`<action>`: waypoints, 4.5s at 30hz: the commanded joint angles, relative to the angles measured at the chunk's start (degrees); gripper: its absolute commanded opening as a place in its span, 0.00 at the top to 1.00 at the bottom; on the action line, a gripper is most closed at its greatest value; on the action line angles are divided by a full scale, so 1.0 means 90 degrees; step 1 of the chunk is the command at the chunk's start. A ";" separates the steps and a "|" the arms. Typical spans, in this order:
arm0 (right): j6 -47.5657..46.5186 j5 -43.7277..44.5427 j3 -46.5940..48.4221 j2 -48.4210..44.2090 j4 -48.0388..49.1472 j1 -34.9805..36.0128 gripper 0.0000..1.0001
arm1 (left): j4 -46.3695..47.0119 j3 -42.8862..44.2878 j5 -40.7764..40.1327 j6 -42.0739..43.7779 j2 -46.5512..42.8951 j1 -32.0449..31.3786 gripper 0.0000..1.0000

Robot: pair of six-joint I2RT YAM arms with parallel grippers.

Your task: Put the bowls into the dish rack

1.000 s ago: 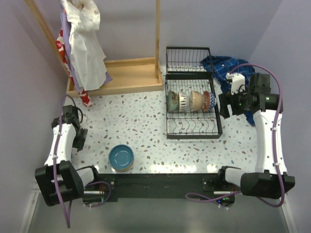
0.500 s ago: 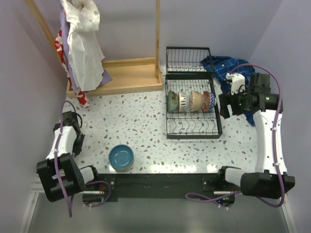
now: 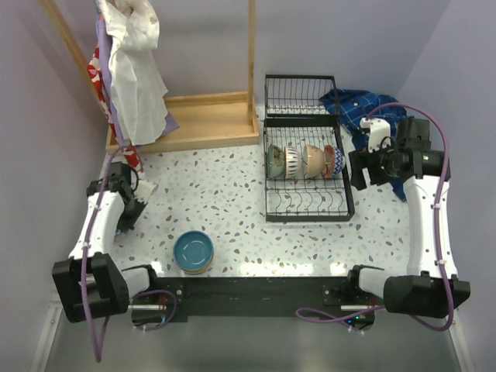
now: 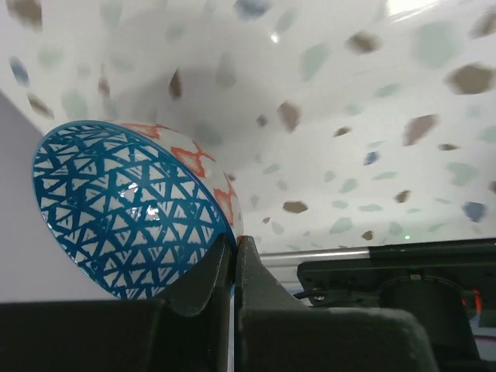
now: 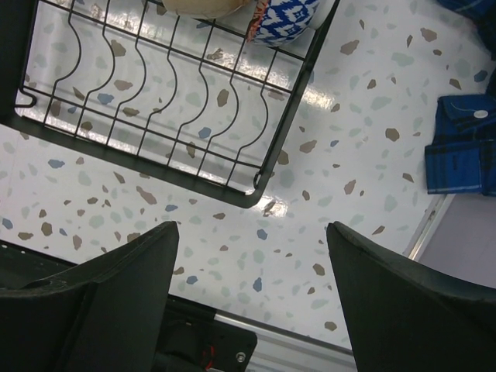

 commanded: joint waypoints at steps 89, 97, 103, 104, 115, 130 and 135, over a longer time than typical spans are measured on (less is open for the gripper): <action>0.1690 0.2107 -0.0044 0.0396 -0.0160 -0.0946 0.18 | 1.1638 0.4116 0.2337 -1.2383 0.6982 -0.7738 1.00; 0.1719 0.2039 -0.0151 0.0357 -0.0101 -0.0955 0.18 | 1.1658 0.4223 0.2600 -1.2393 0.7206 -0.7669 1.00; 0.1719 0.2010 -0.0229 0.0308 -0.0111 -0.0955 0.18 | 1.1492 0.4194 0.2873 -1.2578 0.7158 -0.7523 1.00; 0.1719 0.2000 -0.0229 0.0298 -0.0111 -0.0955 0.18 | 1.1482 0.4194 0.2893 -1.2569 0.7138 -0.7494 0.98; 0.1554 0.2019 -0.0161 0.0152 -0.0257 -0.0955 0.18 | 1.0908 0.4546 0.3635 -1.2246 0.6895 -0.7318 0.44; 0.1124 0.1884 -0.0004 -0.0043 -0.0268 -0.0955 0.17 | 0.7100 0.3920 0.3167 -0.9539 0.4464 -0.6664 0.36; 0.1016 0.1377 -0.0142 -0.0209 -0.0072 -0.0955 0.18 | 0.5451 0.3922 0.3293 -0.6224 0.3351 -0.6898 0.38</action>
